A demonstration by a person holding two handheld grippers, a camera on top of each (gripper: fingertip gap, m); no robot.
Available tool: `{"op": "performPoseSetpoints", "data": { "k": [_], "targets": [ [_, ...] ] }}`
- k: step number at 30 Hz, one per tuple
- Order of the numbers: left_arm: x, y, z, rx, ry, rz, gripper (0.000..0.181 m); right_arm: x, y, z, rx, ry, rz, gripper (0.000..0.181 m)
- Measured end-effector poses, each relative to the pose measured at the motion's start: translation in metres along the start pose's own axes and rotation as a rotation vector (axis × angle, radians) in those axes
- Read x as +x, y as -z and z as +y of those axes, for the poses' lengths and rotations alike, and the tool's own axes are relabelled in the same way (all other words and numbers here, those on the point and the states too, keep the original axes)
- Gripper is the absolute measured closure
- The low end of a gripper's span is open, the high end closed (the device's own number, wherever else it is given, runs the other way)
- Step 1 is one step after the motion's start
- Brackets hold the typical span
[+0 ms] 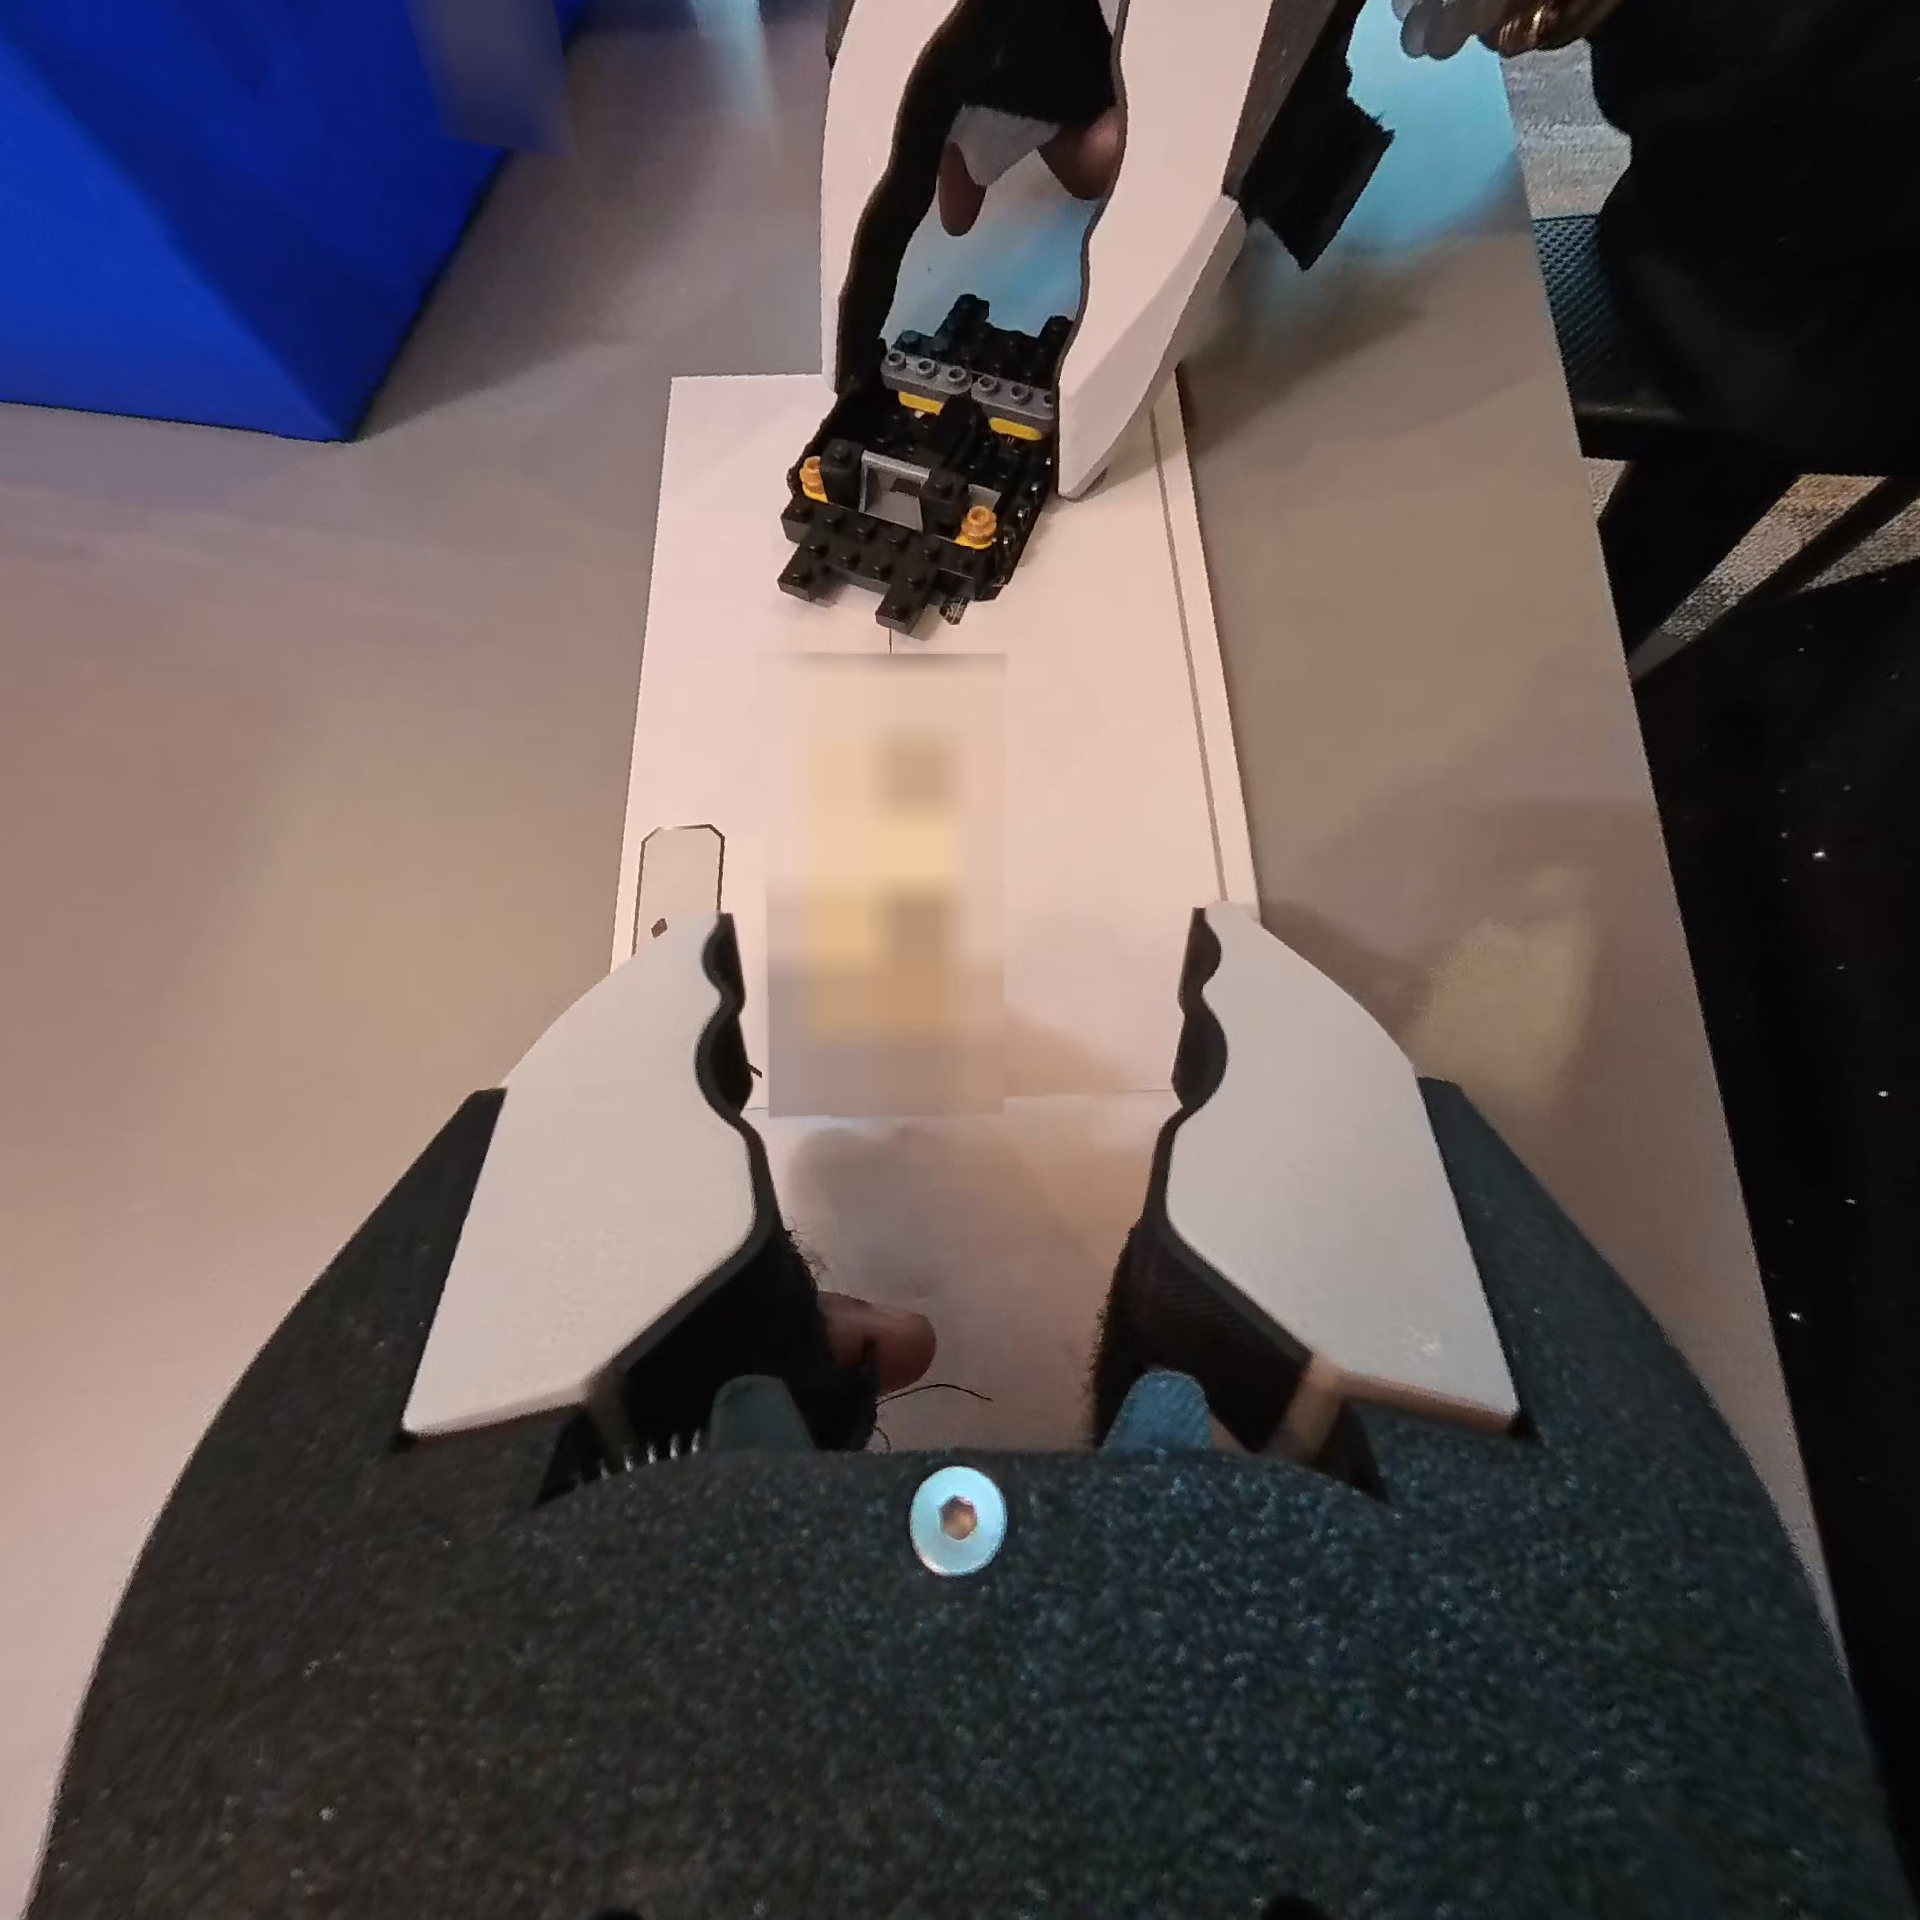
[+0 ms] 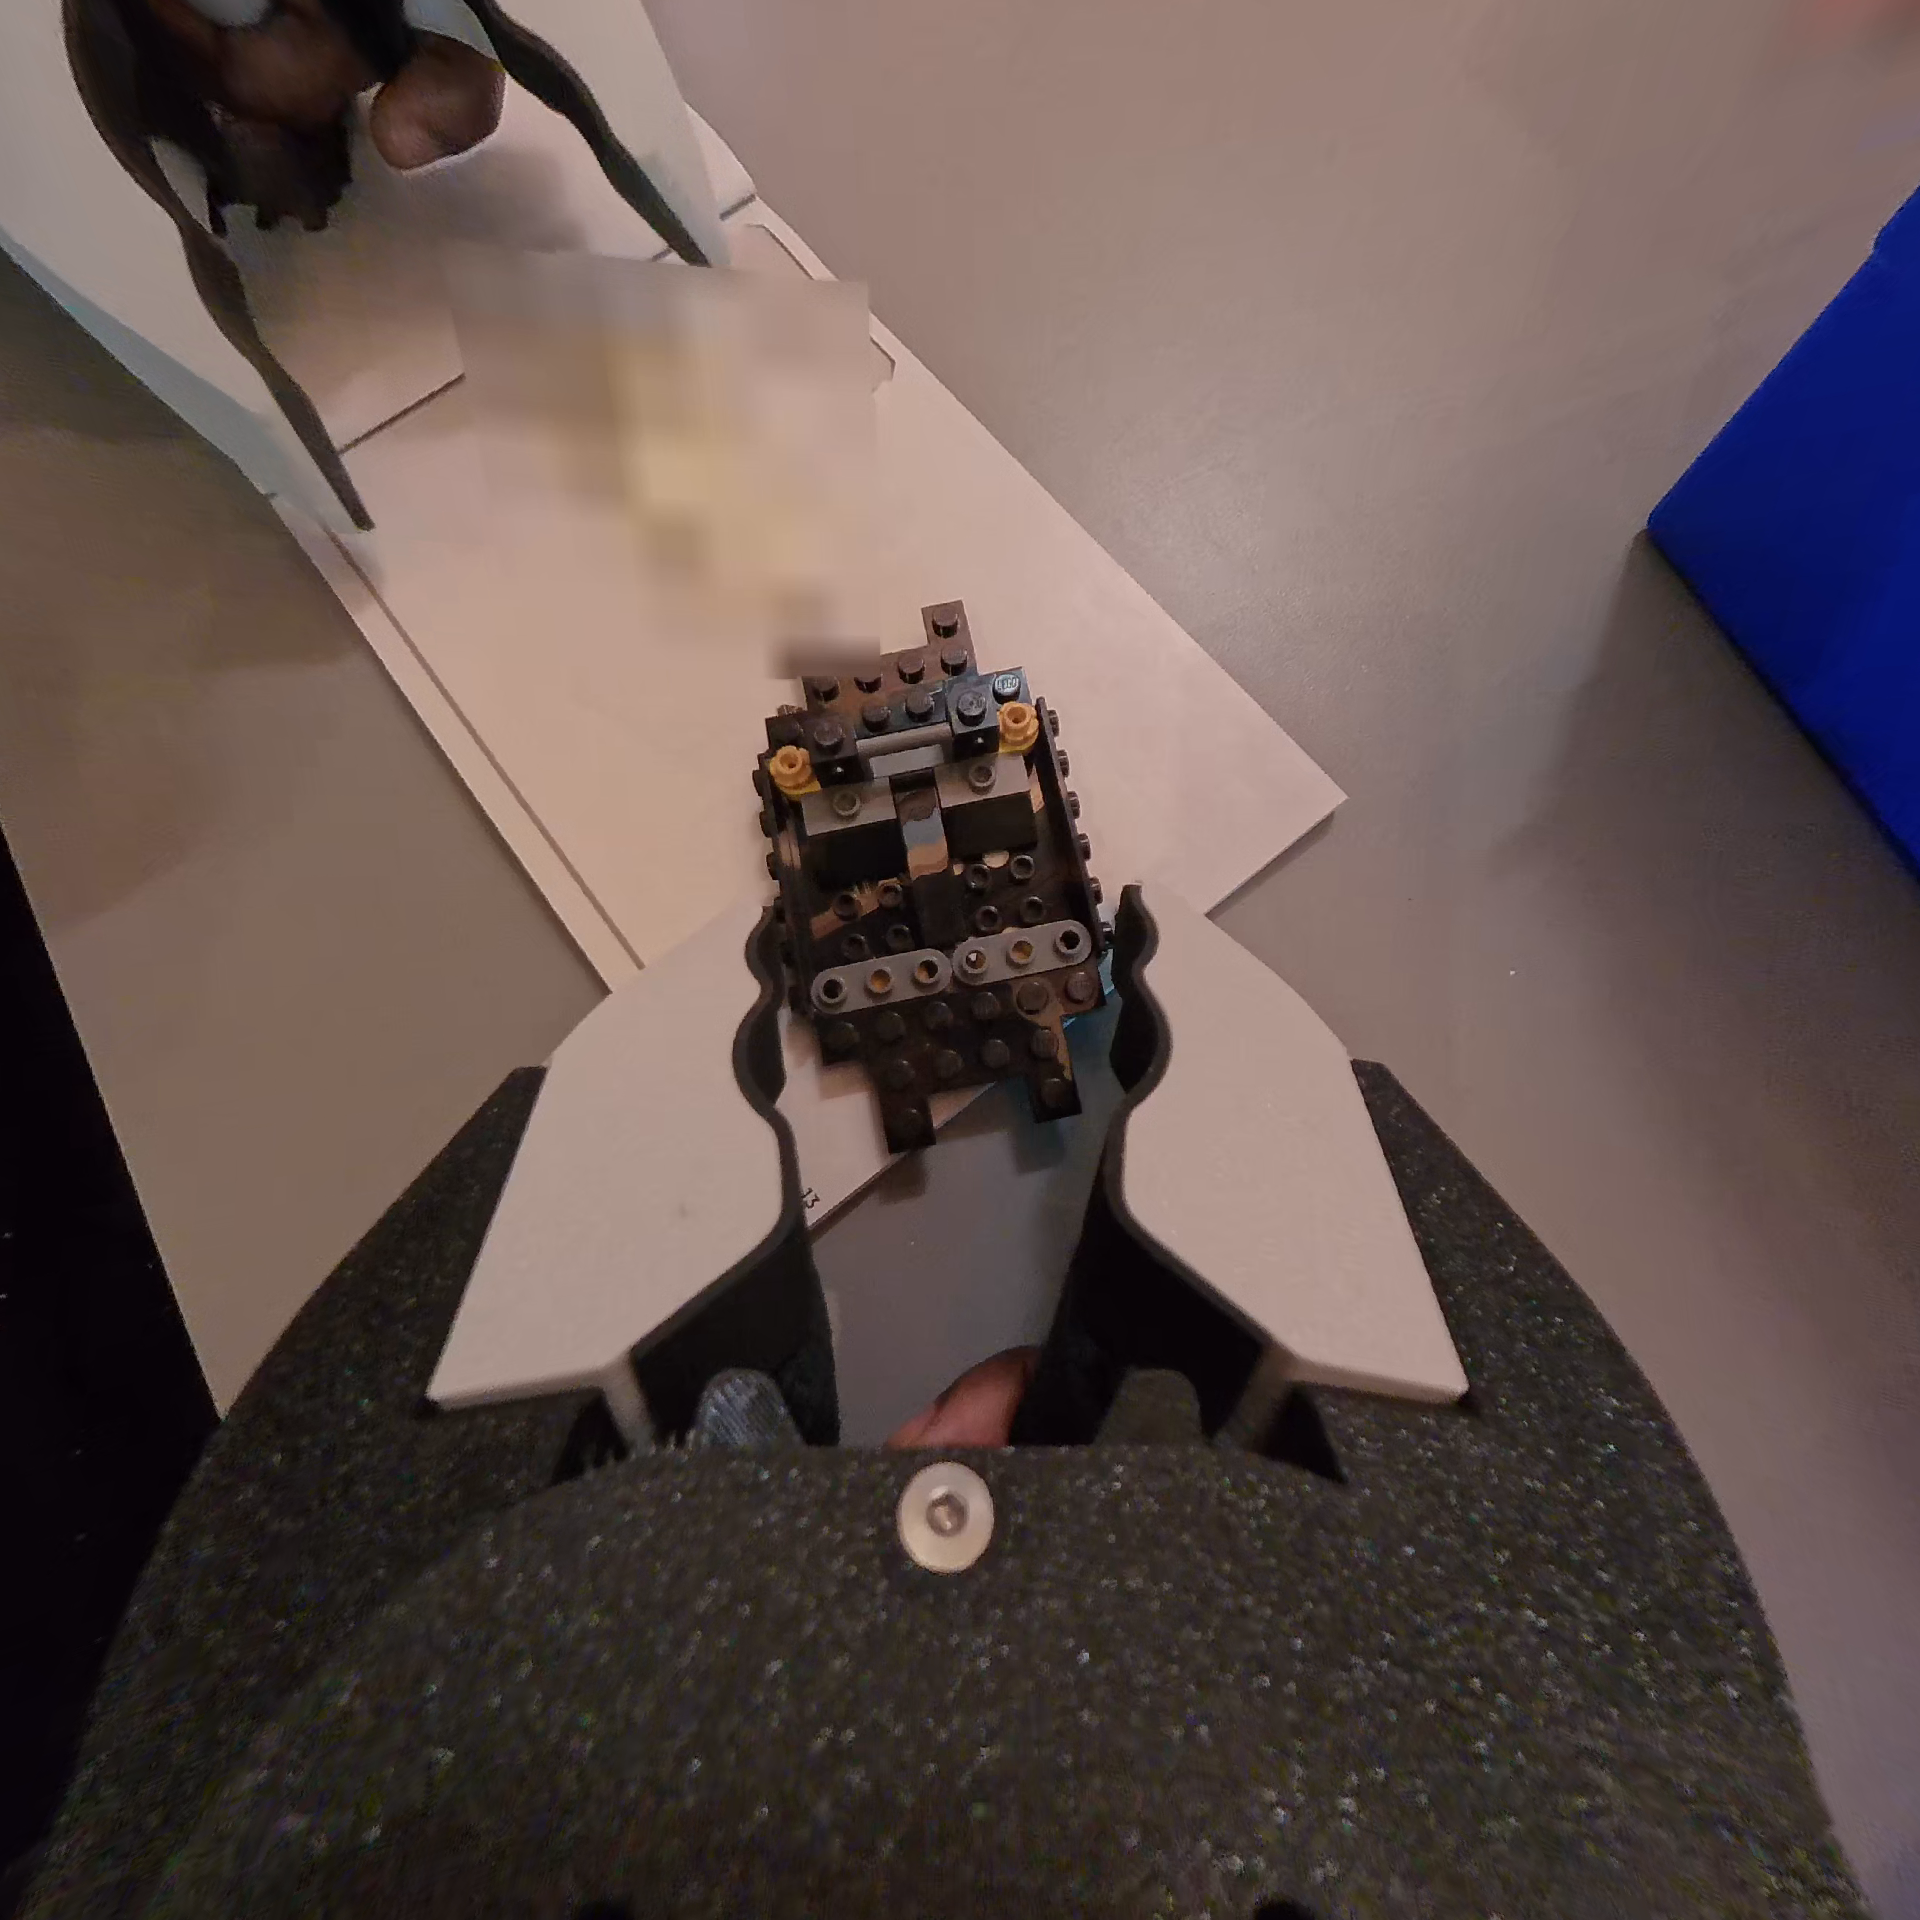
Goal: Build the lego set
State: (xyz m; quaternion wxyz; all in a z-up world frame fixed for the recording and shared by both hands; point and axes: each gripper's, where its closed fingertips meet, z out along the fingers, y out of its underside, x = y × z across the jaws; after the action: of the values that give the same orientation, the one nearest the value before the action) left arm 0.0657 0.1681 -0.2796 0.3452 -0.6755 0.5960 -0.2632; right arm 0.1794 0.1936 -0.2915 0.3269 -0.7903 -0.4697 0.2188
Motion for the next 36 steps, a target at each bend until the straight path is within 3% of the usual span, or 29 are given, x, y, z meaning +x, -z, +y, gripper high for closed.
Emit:
{"op": "performPoseSetpoints", "data": {
  "k": [36],
  "targets": [
    [-0.0017, -0.0039, 0.0047, -0.02, 0.003, 0.002, 0.112, 0.0021, -0.0006, -0.0007, 0.032, -0.012, 0.027, 0.12]
  ]
}}
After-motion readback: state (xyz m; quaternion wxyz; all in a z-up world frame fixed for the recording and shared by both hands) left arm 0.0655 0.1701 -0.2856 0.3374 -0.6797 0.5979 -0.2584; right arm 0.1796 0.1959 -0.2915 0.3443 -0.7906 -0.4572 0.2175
